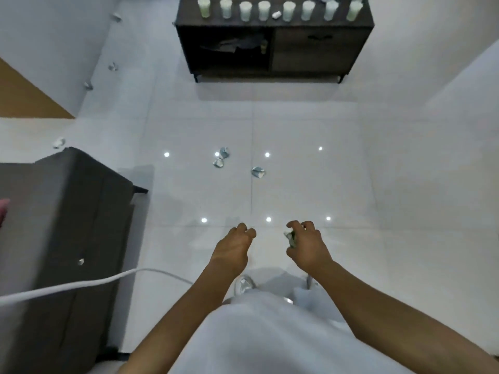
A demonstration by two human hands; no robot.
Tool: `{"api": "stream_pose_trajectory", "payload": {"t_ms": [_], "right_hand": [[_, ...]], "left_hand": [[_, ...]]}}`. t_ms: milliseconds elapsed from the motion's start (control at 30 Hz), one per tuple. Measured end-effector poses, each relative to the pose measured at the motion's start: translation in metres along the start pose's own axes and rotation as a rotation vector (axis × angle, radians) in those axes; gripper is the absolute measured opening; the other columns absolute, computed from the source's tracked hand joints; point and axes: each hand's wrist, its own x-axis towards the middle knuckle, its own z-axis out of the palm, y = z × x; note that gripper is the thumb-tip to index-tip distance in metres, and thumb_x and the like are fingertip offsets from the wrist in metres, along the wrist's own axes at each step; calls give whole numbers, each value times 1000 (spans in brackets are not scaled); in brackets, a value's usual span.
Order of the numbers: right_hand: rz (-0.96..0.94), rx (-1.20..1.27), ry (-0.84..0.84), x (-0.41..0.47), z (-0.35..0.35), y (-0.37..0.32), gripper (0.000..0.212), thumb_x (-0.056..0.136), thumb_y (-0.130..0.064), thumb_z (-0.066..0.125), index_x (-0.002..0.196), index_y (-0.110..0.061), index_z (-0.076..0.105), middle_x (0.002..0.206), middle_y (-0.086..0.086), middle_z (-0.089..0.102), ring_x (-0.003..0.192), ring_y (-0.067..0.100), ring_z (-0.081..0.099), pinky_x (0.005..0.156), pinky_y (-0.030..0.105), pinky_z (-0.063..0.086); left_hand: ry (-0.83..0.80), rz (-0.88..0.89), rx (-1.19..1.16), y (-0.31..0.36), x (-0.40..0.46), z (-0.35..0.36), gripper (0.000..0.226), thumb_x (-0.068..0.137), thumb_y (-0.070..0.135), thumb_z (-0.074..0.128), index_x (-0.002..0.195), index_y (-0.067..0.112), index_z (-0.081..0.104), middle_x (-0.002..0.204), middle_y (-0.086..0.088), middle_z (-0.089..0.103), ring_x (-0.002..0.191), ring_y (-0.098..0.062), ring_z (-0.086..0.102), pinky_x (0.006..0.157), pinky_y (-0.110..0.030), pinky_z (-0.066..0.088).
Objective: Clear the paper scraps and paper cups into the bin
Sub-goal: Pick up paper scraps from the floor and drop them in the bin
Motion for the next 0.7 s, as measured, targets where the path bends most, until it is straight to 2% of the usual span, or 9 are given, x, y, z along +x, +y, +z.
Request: {"api": "stream_pose_trajectory", "payload": {"t_ms": [267, 500, 700], "right_hand": [[222, 198, 160, -37, -73, 169, 55, 84, -8, 57, 135, -21, 44, 131, 11, 40, 109, 32, 47, 84, 28, 44], [372, 232, 226, -72, -147, 338, 55, 84, -8, 57, 135, -21, 44, 130, 12, 41, 108, 32, 48, 84, 28, 44], [490, 336, 289, -96, -196, 440, 53, 85, -9, 58, 134, -21, 45, 130, 11, 41, 111, 31, 48, 86, 32, 48]], "left_hand": [[-61, 271, 105, 177, 78, 23, 60, 80, -15, 37, 131, 14, 47, 124, -4, 47, 110, -22, 49, 89, -36, 48], [-104, 443, 191, 358, 130, 67, 55, 83, -13, 38, 129, 15, 48, 122, -4, 46, 110, -20, 48, 85, -36, 49], [-177, 584, 287, 478, 163, 98, 56, 82, -14, 38, 130, 14, 46, 123, -5, 46, 111, -22, 49, 82, -39, 50]]}}
